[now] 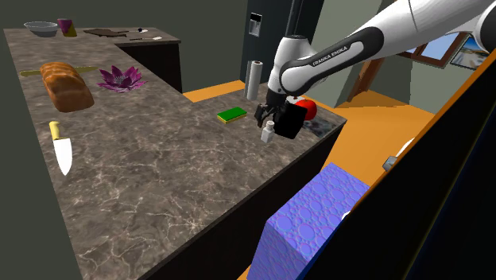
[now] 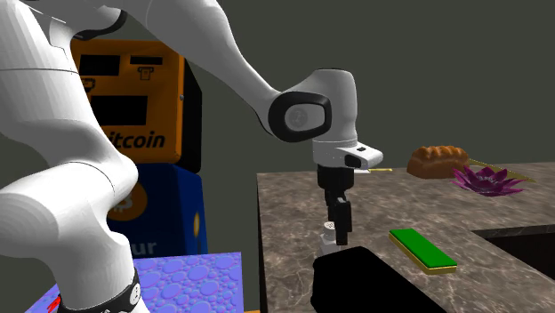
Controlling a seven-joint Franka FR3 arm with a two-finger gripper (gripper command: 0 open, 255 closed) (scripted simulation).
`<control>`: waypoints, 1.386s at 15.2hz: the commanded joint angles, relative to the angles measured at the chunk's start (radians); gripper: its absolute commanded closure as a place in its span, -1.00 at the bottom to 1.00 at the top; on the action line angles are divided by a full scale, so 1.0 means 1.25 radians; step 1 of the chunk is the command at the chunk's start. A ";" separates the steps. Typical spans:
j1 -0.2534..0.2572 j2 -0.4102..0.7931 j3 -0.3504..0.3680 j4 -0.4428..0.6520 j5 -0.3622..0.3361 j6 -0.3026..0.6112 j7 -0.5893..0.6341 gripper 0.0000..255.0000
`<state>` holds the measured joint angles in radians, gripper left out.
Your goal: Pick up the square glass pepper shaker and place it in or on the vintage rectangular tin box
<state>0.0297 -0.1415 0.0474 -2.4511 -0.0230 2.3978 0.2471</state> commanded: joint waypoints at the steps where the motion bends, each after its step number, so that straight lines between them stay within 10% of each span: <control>1: 0.000 0.001 0.000 0.000 0.000 0.001 0.000 -1.00; 4: 0.000 0.001 0.000 0.000 0.000 0.001 0.000 -1.00; 5: 0.000 0.001 0.000 0.000 0.000 0.001 0.000 1.00; 21: 0.001 -0.044 -0.001 0.036 0.004 -0.080 -0.004 1.00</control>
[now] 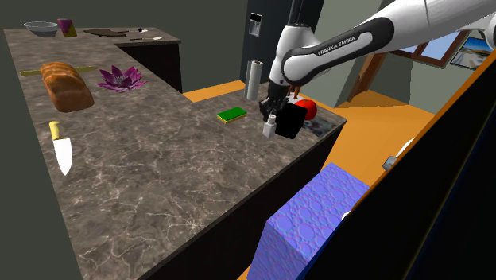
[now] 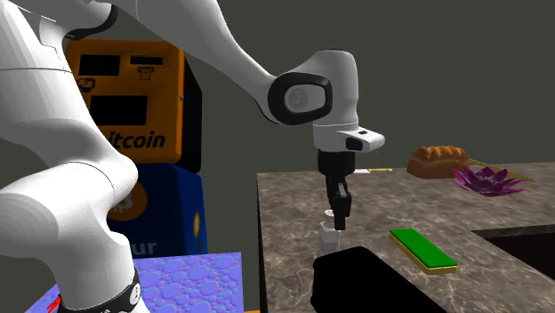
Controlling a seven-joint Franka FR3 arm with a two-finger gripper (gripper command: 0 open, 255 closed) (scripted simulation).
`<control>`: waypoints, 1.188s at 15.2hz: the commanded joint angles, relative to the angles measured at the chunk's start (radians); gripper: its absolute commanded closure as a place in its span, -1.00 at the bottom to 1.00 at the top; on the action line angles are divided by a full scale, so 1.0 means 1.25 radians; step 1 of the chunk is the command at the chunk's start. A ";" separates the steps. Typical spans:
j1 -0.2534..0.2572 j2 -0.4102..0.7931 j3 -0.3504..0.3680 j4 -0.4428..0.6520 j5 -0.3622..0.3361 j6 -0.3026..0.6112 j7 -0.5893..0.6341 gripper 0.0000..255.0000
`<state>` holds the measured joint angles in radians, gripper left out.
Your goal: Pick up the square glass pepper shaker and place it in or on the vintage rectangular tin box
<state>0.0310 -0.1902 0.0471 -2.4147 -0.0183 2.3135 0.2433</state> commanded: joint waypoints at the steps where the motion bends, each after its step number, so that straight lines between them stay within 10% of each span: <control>1: 0.000 -0.011 -0.001 0.013 0.001 -0.024 -0.002 1.00; 18: 0.001 -0.077 -0.003 0.138 0.006 -0.215 -0.008 1.00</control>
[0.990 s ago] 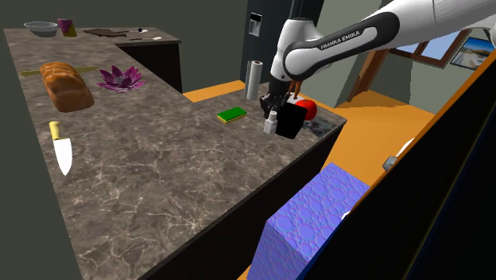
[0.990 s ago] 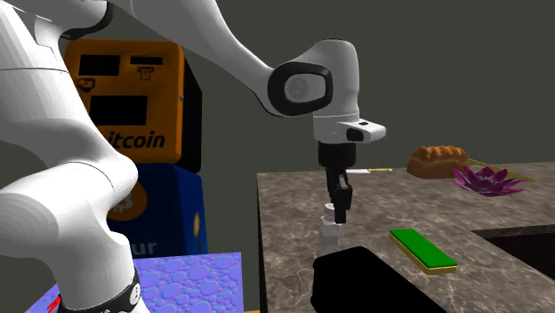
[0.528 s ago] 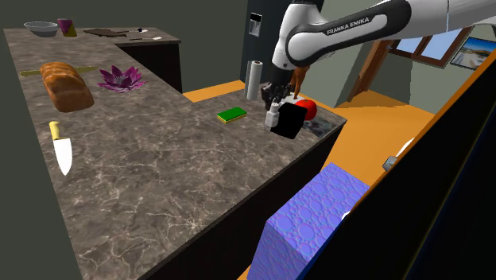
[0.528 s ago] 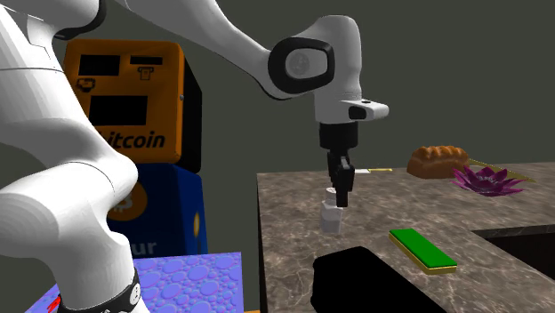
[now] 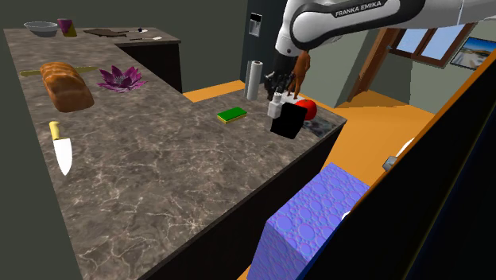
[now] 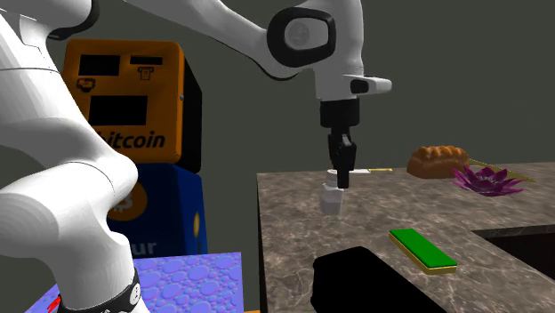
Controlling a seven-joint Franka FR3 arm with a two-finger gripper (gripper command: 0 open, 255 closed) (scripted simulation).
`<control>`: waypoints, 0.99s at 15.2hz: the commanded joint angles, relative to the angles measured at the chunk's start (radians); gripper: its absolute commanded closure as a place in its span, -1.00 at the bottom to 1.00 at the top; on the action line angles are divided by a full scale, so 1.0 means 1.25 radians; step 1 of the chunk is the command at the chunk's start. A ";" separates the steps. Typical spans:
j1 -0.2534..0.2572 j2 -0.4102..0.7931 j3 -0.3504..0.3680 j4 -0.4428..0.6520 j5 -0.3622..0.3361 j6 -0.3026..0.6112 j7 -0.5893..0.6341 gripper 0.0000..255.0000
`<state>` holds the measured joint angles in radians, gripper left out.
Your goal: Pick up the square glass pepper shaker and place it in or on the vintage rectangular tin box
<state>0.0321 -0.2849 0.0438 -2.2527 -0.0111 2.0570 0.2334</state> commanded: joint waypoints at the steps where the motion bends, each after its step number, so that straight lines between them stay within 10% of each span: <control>1: 0.000 -0.004 0.000 0.017 0.000 -0.021 -0.001 1.00; 15: -0.051 0.002 -0.091 0.131 -0.013 -0.127 -0.138 1.00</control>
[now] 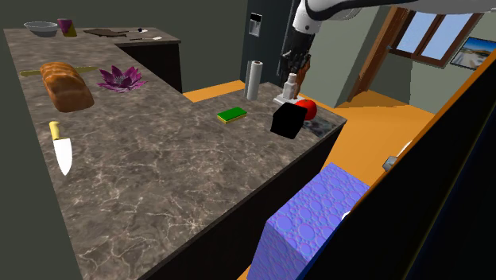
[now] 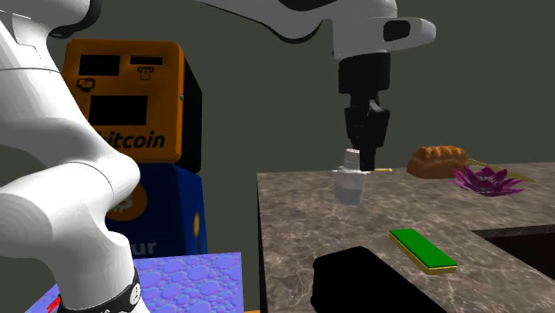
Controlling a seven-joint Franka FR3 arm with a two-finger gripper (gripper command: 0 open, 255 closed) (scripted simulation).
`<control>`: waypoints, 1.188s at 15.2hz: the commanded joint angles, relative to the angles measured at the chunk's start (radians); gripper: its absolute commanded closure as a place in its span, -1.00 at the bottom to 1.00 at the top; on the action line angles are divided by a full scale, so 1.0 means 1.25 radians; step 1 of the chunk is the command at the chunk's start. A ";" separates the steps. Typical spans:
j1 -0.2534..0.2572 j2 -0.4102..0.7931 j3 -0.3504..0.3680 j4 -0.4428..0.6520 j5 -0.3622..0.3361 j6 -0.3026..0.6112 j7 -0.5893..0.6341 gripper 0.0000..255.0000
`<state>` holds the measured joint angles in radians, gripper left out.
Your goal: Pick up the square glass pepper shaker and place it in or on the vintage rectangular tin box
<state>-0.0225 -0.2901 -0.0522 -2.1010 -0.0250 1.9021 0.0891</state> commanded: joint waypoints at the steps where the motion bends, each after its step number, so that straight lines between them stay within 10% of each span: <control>1: -0.015 0.012 -0.027 0.021 -0.003 -0.008 -0.041 1.00; 18: -0.050 0.061 -0.089 -0.030 -0.005 0.092 -0.135 1.00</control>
<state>-0.0843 -0.2147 -0.1635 -2.1231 -0.0307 2.0012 -0.0803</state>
